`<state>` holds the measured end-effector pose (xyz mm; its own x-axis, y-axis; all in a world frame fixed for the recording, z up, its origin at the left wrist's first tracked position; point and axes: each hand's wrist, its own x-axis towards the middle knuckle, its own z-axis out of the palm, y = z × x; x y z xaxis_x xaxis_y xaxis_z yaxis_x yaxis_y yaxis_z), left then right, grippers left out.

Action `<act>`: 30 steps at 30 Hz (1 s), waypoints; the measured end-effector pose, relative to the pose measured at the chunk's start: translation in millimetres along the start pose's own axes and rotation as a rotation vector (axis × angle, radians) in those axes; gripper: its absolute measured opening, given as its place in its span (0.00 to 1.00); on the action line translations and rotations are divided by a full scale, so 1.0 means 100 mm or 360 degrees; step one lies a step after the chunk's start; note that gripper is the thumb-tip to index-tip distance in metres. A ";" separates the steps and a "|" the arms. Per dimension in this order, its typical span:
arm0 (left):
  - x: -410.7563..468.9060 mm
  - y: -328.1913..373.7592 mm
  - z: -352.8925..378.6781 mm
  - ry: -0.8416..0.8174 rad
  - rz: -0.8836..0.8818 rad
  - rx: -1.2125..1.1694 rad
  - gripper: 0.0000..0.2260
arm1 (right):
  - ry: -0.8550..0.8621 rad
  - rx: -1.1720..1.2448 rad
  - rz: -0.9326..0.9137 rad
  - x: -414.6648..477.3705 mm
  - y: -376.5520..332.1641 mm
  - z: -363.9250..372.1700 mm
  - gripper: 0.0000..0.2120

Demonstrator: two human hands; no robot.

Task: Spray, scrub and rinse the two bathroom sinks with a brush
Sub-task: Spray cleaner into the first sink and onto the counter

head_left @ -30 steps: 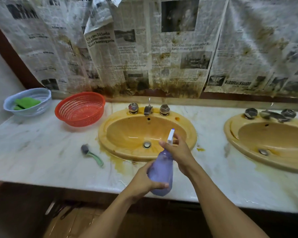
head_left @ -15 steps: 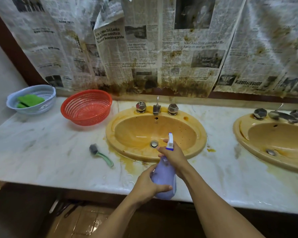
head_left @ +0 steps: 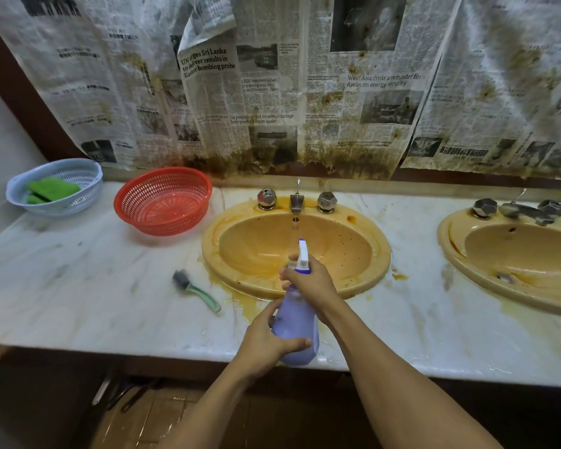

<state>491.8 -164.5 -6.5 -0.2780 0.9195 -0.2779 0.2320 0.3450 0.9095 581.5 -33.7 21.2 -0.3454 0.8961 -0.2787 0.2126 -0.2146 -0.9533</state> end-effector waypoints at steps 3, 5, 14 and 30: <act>0.00 0.00 -0.06 -0.0002 0.0021 -0.0037 0.44 | -0.0097 0.0006 -0.0019 0.00 -0.05 0.02 0.20; 0.00 0.01 -0.10 0.0004 0.0039 -0.0033 0.44 | -0.0054 -0.0002 -0.0020 0.03 -0.10 0.03 0.21; 0.04 0.07 -0.19 0.0002 0.0071 0.0104 0.43 | 0.0247 -0.0124 0.0016 0.09 -0.26 0.14 0.08; -0.11 -0.11 -0.41 0.0065 -0.0092 0.0119 0.41 | 0.0061 -0.0335 0.0031 0.05 -0.28 0.53 0.06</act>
<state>454.4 -186.2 -0.6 -0.3304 0.8898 -0.3147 0.2827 0.4115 0.8665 524.7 -43.6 40.6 -0.3051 0.9076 -0.2885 0.4064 -0.1499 -0.9013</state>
